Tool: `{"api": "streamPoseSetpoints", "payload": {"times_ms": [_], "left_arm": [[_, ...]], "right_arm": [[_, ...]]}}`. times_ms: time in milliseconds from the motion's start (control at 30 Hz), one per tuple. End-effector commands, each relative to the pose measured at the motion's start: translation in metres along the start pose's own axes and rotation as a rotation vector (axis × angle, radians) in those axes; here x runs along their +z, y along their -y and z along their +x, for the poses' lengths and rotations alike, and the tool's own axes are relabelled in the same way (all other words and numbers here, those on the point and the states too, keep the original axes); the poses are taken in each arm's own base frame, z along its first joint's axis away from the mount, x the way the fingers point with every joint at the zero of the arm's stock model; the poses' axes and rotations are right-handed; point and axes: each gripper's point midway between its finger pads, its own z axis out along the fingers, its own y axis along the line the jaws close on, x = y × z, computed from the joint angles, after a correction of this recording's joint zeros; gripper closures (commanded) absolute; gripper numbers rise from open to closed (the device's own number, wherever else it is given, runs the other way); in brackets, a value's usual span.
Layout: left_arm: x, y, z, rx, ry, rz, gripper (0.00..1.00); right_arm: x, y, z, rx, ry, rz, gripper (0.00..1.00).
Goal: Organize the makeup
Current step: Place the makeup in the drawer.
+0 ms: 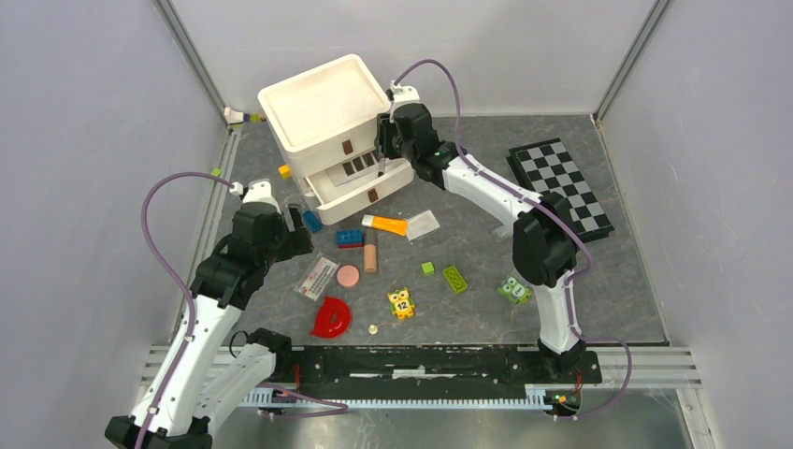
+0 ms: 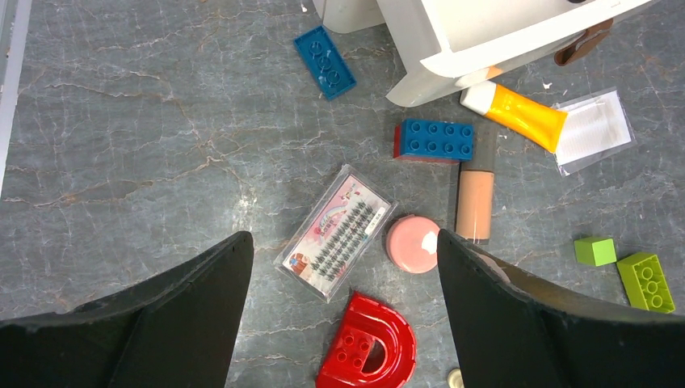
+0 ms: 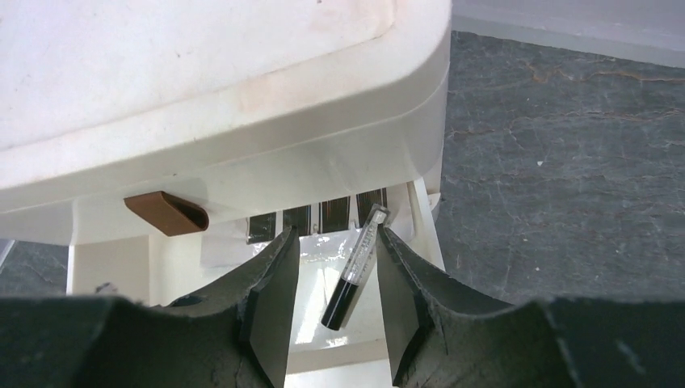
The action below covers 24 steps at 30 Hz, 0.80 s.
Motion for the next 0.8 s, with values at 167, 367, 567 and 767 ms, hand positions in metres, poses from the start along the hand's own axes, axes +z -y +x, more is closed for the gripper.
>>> {"api": "streamPoseSetpoints", "payload": {"times_ms": [167,367,567,767], "left_arm": [[0.003,0.0,-0.004,0.029,0.014,0.003,0.1],[0.003,0.0,-0.003,0.03,0.011,0.003,0.1],[0.005,0.001,-0.002,0.033,0.003,0.004,0.1],[0.005,0.001,-0.002,0.033,0.003,0.003,0.1]], "right_arm": [[0.008,-0.015,0.025,-0.079,-0.137,-0.107,0.53],[0.014,-0.03,0.042,-0.079,-0.179,-0.187,0.53],[0.009,-0.028,0.043,-0.168,-0.218,-0.198,0.57],[-0.006,-0.029,0.052,-0.307,-0.302,-0.268,0.61]]}}
